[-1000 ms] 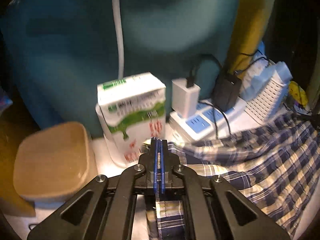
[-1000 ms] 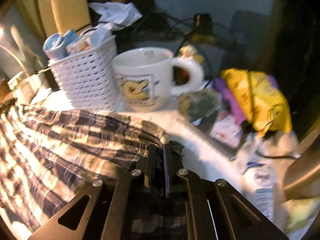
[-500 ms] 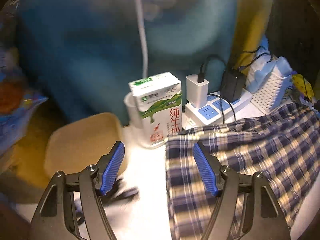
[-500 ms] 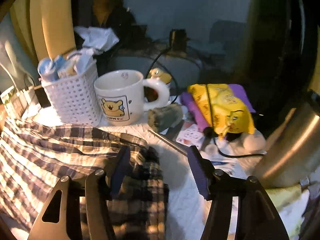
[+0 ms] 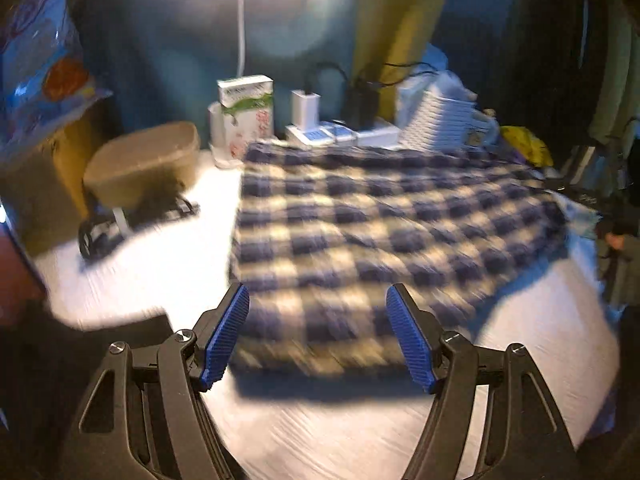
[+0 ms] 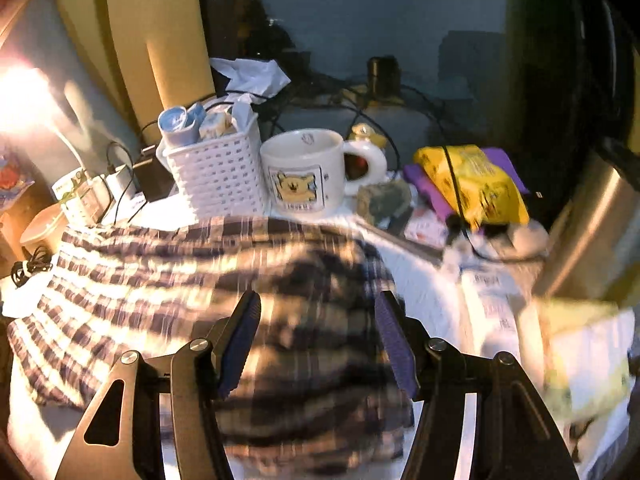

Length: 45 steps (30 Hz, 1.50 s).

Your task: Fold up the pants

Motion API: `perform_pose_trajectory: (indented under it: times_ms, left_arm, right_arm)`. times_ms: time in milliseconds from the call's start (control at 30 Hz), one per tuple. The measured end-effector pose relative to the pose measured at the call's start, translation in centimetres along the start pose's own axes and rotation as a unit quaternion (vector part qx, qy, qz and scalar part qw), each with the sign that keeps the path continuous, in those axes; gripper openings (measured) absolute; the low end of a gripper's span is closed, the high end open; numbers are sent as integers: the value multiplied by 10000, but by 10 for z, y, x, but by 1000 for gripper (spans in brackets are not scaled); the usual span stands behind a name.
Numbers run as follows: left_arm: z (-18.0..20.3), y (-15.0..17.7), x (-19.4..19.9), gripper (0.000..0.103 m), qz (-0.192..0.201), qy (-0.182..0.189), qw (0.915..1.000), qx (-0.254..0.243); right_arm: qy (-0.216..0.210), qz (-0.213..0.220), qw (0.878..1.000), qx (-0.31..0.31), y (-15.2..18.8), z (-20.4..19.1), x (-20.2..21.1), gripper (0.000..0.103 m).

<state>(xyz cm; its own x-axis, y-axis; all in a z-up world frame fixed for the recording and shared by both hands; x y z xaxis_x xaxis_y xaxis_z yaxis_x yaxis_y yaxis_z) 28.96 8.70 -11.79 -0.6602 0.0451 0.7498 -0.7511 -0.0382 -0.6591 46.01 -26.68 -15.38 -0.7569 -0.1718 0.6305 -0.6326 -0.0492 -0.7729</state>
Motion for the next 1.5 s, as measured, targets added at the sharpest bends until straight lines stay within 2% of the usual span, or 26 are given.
perform_pose_trajectory:
  times_ms: [167,233,333,467,633,700,767,867,933,967,1000,1033,1100,1333,1500]
  left_arm:
    - [52,39,1,71,-266,688,9973,-60]
    - [68,50,-9,71,-401,807,9959,-106]
    - [83,50,-23,71,-403,1014,9940,14]
    - [87,40,-37,71,-252,903,9955,102]
    - [83,32,-52,71,-220,725,9969,222]
    - [81,33,-54,63,-227,744,9966,282]
    - [77,35,-57,31,-300,718,9964,323]
    - [73,39,-56,13,-328,708,9962,376]
    - [75,41,-54,10,-320,712,9964,331]
    - [77,42,-52,9,-303,715,9965,318]
    - [78,42,-50,9,-300,749,9962,328]
    - [80,43,-49,8,-312,767,9960,339]
    - [81,44,-45,7,-318,810,9956,358]
    - [85,45,-24,7,-285,1087,9923,521]
    - [90,51,-12,7,-231,1142,9920,485]
  right_arm:
    - [73,-140,9998,-139,33,14,17,62]
    - [88,-200,9996,-179,43,20,22,62]
    - [110,-260,9992,-268,56,28,27,62]
    - [69,-322,9987,-386,67,38,32,62]
    - [-214,-443,9971,-576,71,39,27,62]
    - [-321,-487,9962,-644,71,37,21,64]
    - [-417,-550,9948,-756,71,35,12,73]
    - [-612,-570,9917,-980,69,30,-1,76]
    - [-560,-561,9924,-936,66,28,-3,75]
    - [-536,-557,9929,-905,66,27,-3,63]
    - [-498,-582,9937,-818,67,25,-4,35]
    - [-558,-641,9935,-752,68,22,-5,32]
    - [-557,-582,9946,-647,67,20,-1,28]
    - [-398,-393,9979,-324,66,21,28,27]
    - [-287,-250,9992,-140,66,20,59,26]
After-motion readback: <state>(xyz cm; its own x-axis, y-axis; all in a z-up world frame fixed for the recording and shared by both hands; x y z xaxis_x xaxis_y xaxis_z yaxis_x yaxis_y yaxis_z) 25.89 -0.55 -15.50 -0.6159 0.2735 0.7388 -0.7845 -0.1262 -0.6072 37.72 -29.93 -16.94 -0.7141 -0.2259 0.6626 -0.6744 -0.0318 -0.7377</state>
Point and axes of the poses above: each gripper's, at about its wrist camera, not at the fingertips, and x roughly against the way its jaws point, z to its right, y to its underside, the point moved 8 cm from there along -x, roughly the way its jaws point, and after that the axes turned 1 degree about -z, right-handed, at the moved point
